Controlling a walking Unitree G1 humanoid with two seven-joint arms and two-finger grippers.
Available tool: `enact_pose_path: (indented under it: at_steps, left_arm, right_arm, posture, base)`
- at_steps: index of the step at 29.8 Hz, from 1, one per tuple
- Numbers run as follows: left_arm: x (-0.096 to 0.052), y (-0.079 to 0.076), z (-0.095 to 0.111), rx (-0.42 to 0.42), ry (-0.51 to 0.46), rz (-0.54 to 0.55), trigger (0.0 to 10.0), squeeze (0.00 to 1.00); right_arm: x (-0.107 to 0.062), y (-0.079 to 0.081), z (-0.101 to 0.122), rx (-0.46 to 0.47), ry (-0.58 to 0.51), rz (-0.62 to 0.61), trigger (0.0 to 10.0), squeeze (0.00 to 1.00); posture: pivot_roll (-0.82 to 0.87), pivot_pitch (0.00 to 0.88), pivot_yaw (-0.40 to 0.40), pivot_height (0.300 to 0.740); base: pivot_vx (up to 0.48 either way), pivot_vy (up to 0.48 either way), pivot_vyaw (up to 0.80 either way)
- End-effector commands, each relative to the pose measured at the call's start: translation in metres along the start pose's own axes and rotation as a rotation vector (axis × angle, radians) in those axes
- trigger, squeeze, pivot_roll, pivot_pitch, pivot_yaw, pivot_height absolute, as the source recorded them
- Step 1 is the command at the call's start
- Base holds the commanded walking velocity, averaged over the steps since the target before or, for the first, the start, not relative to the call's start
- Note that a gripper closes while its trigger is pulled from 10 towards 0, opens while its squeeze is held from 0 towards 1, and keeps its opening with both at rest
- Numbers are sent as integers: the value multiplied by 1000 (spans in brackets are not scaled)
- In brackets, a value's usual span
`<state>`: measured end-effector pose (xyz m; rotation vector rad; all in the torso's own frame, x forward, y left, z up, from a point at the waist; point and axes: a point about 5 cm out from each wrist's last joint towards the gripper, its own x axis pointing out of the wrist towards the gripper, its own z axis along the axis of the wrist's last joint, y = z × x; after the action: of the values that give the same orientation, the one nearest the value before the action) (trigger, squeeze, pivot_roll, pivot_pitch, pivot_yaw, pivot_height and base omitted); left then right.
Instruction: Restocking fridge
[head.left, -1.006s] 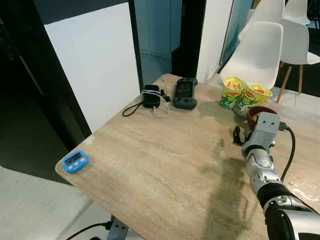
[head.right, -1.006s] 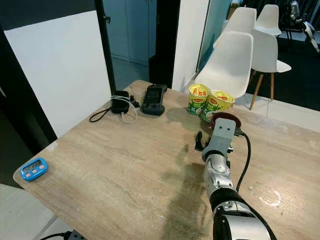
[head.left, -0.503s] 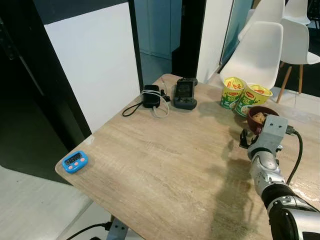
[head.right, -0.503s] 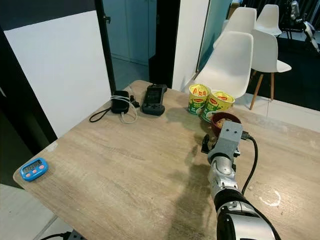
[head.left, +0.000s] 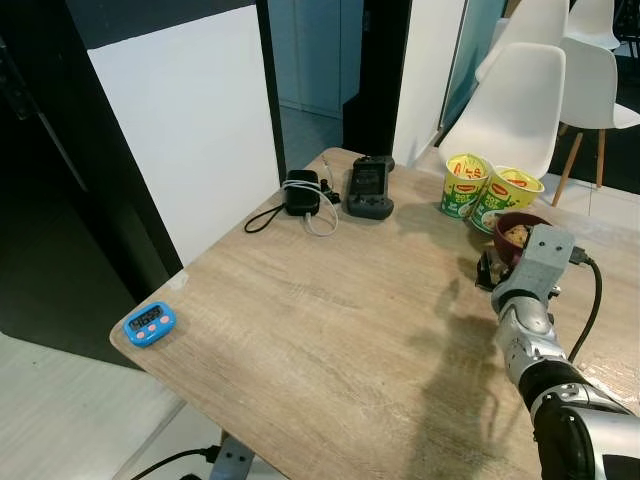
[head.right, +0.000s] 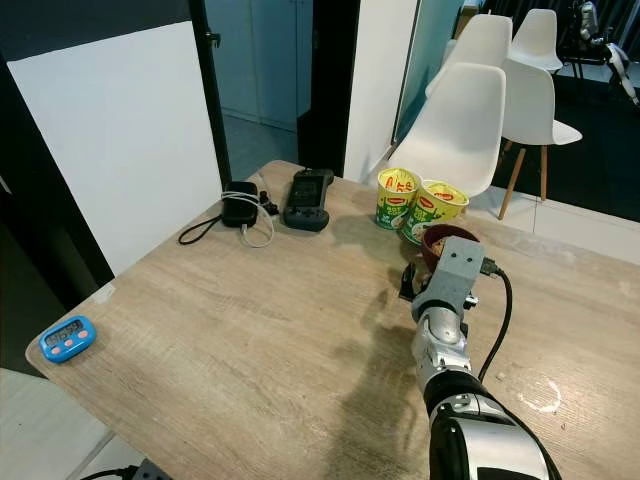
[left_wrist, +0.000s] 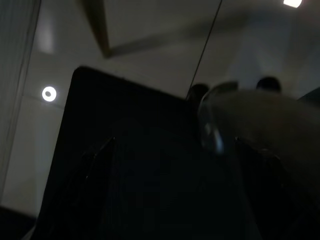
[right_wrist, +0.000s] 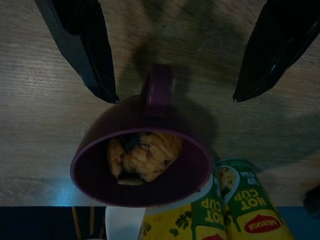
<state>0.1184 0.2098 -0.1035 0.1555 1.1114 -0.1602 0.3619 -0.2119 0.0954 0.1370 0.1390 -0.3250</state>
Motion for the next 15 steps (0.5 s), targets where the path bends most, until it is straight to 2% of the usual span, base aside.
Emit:
enact_pose_path:
  at_steps: [1, 8, 9, 10, 11, 12, 15]
  left_arm:
    - [-3, -2, -17, -1, 66, -21, 10000, 0]
    - [-4, -1, -20, 1, 70, -19, 10000, 0]
    - [-4, -1, -20, 1, 70, -19, 10000, 0]
    - [-4, -2, -20, 1, 70, -19, 10000, 0]
    - [-4, -2, -20, 0, 70, -20, 10000, 0]
    - [-4, -4, -20, 0, 69, -21, 10000, 0]
    - [-4, -5, -21, -1, 69, -22, 10000, 0]
  right_arm:
    - [0, 0, -1, -3, 7, -9, 10000, 0]
    - [1, 1, 0, 4, 5, -13, 10000, 0]
    - [1, 1, 1, -1, 4, -14, 7608, 0]
    - [2, 0, 2, -7, -1, -19, 3922, 0]
    - [2, -1, 4, -11, -5, -27, 706, 0]
    - [3, -3, 5, -10, -9, -36, 0, 0]
    - [3, -5, 6, -6, -12, -46, 0, 0]
  posture:
    - [112, 0, -22, 740]
    - [120, 0, -22, 740]
    - [120, 0, -22, 740]
    - [121, 0, -23, 740]
    - [126, 0, -25, 740]
    - [129, 0, -27, 740]
    - [129, 0, -27, 740]
  base:
    - [0, 0, 0]
    - [0, 0, 0]
    - [0, 0, 0]
    - [0, 0, 0]
    - [0, 0, 0]
    - [0, 0, 0]
    - [0, 0, 0]
